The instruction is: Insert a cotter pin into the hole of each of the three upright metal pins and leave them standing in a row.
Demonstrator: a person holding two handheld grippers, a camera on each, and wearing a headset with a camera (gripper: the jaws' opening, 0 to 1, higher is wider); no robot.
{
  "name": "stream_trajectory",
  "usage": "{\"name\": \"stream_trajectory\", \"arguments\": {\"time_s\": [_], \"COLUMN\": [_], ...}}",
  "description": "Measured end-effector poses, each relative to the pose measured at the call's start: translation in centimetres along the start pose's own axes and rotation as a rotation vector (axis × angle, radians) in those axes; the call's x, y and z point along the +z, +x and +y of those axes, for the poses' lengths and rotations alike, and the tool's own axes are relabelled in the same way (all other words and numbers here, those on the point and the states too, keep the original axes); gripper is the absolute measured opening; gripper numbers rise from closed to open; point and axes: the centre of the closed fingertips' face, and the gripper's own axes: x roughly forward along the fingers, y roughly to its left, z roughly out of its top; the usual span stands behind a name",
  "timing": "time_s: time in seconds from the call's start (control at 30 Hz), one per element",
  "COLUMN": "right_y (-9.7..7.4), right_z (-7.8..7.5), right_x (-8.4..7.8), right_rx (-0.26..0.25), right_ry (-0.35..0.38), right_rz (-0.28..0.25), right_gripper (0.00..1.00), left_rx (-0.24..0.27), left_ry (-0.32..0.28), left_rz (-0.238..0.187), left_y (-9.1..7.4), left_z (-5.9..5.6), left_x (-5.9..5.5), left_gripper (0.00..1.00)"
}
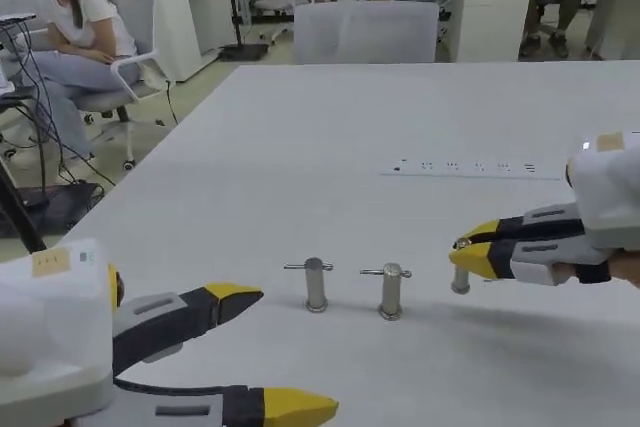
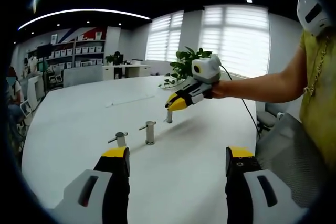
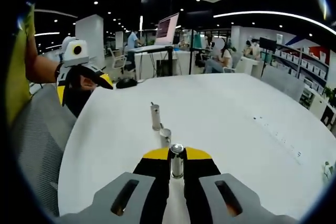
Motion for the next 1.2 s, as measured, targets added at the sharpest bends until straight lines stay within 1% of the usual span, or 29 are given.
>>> {"name": "stream_trajectory", "arguments": {"time_s": [0.2, 0.37, 0.5, 0.67, 0.87, 1.0, 1.07, 1.2], "right_y": [0.1, 1.0, 1.7, 2.7, 3.6, 4.1, 4.3, 4.3], "right_z": [2.6, 5.0, 5.9, 7.7, 8.9, 9.8, 10.1, 10.5], "right_x": [0.2, 0.2, 0.2, -0.3, -0.7, -1.6, -2.1, -2.4], "right_rx": [0.021, 0.053, 0.072, 0.112, 0.143, 0.176, 0.179, 0.183], "right_ry": [0.001, 0.003, 0.006, 0.004, 0.014, 0.018, 0.011, 0.017], "right_rz": [-0.005, -0.006, -0.017, -0.012, -0.016, 0.000, 0.009, 0.001], "right_gripper": [0.08, 0.08, 0.08, 0.08, 0.08, 0.08, 0.08, 0.08], "left_rx": [-0.018, -0.027, -0.032, -0.034, -0.036, -0.038, -0.040, -0.045], "left_ry": [0.016, 0.025, 0.030, 0.036, 0.038, 0.036, 0.036, 0.035], "left_rz": [-0.001, -0.003, 0.004, 0.012, 0.022, 0.029, 0.030, 0.038], "left_y": [-0.2, -0.4, -0.6, -0.9, -1.0, -0.9, -0.8, -0.6], "left_z": [-0.7, -1.0, -1.3, -1.7, -2.0, -2.1, -2.1, -2.1], "left_x": [0.3, 0.3, 0.2, 0.0, -0.3, -0.6, -0.6, -0.8], "left_gripper": [0.74, 0.74, 0.73, 0.73, 0.72, 0.72, 0.72, 0.71]}}
